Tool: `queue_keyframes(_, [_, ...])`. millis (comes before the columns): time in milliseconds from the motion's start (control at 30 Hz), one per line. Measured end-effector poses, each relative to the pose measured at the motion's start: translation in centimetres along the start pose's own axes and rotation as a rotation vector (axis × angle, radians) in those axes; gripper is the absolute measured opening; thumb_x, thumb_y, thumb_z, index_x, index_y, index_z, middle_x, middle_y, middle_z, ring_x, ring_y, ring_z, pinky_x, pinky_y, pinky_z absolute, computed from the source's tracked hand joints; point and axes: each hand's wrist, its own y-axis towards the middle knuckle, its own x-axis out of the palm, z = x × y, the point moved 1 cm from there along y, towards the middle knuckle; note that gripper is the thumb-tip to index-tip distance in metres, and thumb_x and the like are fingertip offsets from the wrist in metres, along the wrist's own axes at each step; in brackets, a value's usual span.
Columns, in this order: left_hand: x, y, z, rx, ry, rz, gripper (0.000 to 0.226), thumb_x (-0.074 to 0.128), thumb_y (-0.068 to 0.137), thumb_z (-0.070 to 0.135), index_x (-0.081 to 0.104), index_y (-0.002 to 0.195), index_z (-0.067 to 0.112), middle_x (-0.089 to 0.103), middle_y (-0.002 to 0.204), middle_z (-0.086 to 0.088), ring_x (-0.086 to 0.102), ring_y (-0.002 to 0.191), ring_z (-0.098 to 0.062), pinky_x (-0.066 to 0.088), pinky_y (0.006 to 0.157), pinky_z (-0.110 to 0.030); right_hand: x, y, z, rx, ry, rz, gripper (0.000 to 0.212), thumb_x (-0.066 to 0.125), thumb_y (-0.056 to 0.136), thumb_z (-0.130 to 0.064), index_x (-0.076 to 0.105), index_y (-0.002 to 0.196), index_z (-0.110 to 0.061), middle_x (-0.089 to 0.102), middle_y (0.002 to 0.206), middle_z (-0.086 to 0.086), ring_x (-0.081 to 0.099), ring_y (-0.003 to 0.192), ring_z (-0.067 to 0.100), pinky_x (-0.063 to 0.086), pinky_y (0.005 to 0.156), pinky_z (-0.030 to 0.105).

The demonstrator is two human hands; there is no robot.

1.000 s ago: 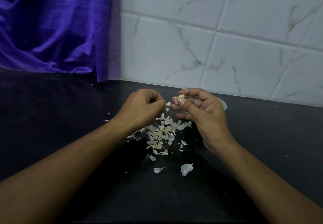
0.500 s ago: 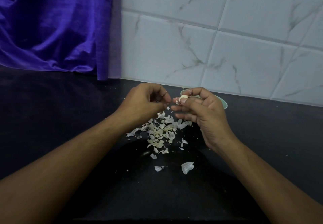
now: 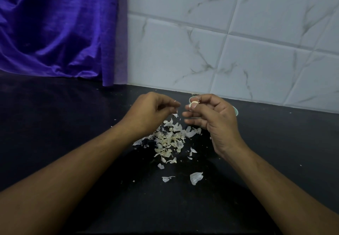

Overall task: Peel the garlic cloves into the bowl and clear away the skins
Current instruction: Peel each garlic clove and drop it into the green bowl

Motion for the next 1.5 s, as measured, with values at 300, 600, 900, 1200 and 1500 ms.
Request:
queue_keyframes(300, [-0.7,0.0,-0.4,0.01,0.059,0.088,0.011,0.084,0.086,0.028,0.082,0.096,0.029,0.077,0.074,0.015,0.072,0.073,0.003,0.062,0.08,-0.035,1.6,2.2,-1.3,0.108,-0.03,-0.078,0.018,0.065,0.096,0.001,0.07,0.113,0.0,0.076,0.095,0.017,0.074,0.078,0.026,0.064,0.071,0.035])
queue_keyframes(600, [-1.1,0.2,-0.8,-0.02,0.229,0.113,0.036,0.073,0.087,0.061,0.074,0.07,0.029,0.069,0.062,0.009,0.063,0.057,-0.009,0.058,0.062,-0.041,1.4,1.7,0.0,0.053,0.021,0.002,0.01,0.074,0.093,-0.007,0.065,0.099,-0.006,0.072,0.085,0.015,0.071,0.07,0.025,0.059,0.056,0.029])
queue_keyframes(900, [-1.0,0.0,-0.3,-0.014,0.167,0.108,0.018,0.084,0.085,0.043,0.078,0.076,0.029,0.07,0.06,0.016,0.067,0.057,-0.003,0.06,0.066,-0.035,1.4,1.1,0.3,0.085,0.014,-0.077,0.019,0.055,0.107,-0.019,0.067,0.114,-0.007,0.076,0.097,0.012,0.067,0.06,0.017,0.056,0.051,0.027])
queue_keyframes(1200, [-0.5,0.2,-1.0,0.033,0.211,0.077,0.035,0.053,0.102,0.05,0.078,0.088,0.03,0.072,0.071,0.012,0.068,0.068,-0.007,0.059,0.071,-0.041,1.2,1.2,0.2,0.189,0.055,-0.09,0.024,0.05,0.109,-0.017,0.061,0.126,-0.005,0.078,0.105,0.014,0.066,0.055,0.016,0.056,0.051,0.026])
queue_keyframes(1500, [-0.6,-0.1,-0.7,0.071,0.238,0.24,0.044,0.081,0.079,0.06,0.059,0.066,0.025,0.061,0.06,0.009,0.057,0.058,-0.007,0.049,0.056,-0.035,1.1,1.2,0.0,0.263,0.063,-0.086,0.031,0.063,0.102,-0.021,0.061,0.125,-0.002,0.078,0.108,0.013,0.06,0.047,0.011,0.056,0.048,0.024])
